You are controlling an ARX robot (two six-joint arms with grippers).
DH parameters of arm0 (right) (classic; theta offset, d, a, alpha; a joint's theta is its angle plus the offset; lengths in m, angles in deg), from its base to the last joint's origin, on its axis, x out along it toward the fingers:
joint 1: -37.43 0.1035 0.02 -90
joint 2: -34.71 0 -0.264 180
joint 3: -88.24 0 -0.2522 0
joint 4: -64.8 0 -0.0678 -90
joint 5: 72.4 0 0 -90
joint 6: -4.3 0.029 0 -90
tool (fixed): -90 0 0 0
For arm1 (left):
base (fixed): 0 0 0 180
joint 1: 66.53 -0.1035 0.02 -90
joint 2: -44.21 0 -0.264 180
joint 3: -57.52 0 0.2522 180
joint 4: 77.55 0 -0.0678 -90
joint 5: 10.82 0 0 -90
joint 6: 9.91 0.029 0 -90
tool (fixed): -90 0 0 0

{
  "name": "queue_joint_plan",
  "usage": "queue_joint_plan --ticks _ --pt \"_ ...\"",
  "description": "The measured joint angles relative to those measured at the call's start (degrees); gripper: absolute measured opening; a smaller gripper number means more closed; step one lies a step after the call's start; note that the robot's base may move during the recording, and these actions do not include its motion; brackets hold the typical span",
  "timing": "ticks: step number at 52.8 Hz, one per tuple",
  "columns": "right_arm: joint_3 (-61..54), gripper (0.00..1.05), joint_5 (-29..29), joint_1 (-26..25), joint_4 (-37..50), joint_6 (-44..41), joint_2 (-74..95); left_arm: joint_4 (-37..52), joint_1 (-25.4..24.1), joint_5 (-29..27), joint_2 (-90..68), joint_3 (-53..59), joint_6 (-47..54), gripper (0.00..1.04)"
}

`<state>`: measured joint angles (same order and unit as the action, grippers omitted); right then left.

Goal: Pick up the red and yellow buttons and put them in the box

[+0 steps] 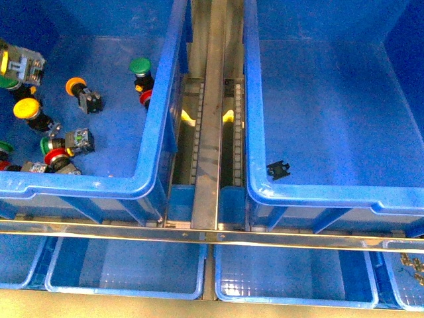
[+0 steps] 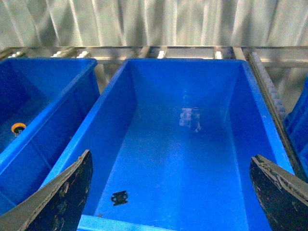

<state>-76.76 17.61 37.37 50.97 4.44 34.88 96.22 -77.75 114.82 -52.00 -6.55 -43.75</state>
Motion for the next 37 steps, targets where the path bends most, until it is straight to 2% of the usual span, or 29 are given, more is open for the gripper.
queue_joint_plan --ticks 5,12,37 --pt "0.00 0.98 0.00 0.00 0.00 0.02 0.00 1.29 2.14 1.51 1.79 0.04 -5.49 0.33" --pt "0.00 0.98 0.00 0.00 0.00 0.02 0.00 2.71 7.87 1.99 2.21 -0.11 -12.00 0.33" --pt "0.00 0.98 0.00 0.00 0.00 0.02 0.00 9.92 29.44 -1.92 -2.82 -5.09 -24.76 0.33"
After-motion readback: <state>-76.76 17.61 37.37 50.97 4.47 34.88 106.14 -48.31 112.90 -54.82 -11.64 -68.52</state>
